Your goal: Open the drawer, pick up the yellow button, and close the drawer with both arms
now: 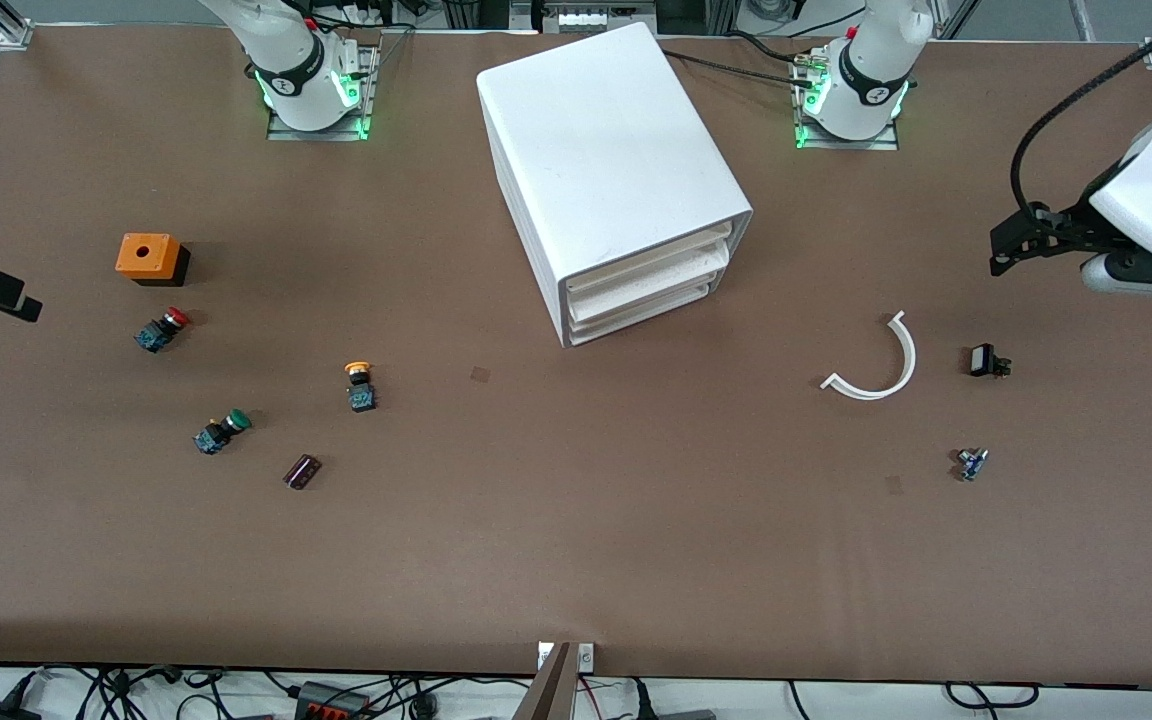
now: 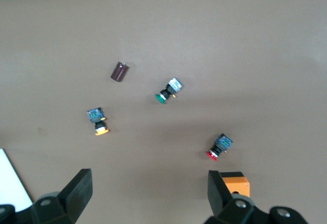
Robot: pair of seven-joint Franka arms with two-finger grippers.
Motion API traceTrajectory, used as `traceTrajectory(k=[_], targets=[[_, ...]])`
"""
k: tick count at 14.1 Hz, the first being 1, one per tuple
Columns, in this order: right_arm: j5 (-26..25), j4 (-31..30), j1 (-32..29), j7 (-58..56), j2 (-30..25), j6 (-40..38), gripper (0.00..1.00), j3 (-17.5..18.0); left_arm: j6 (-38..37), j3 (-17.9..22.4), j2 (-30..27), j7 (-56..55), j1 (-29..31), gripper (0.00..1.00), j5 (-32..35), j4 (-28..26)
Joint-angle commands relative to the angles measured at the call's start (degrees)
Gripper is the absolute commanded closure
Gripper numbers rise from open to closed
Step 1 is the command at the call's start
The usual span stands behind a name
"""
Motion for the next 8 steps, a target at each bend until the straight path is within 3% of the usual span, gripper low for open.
traceTrajectory(k=[1,4,8], targets=[[-1.84,-4.92,-1.18,0.27,-3.28,0.87,0.00,2.23,0.58,0.99,-1.80,0.81,-1.00,0.00,-0.59,-2.85],[-1.84,-8.25,-1.01,0.35,-4.85,2.09,0.00,2.22,-1.17,0.38,-1.46,0.63,-0.47,0.00,-0.68,-2.42],[-2.01,-18.62,-1.01,0.27,-11.27,7.46,0.00,2.22,-1.45,0.37,-1.37,0.63,-0.39,0.00,-0.68,-2.24]])
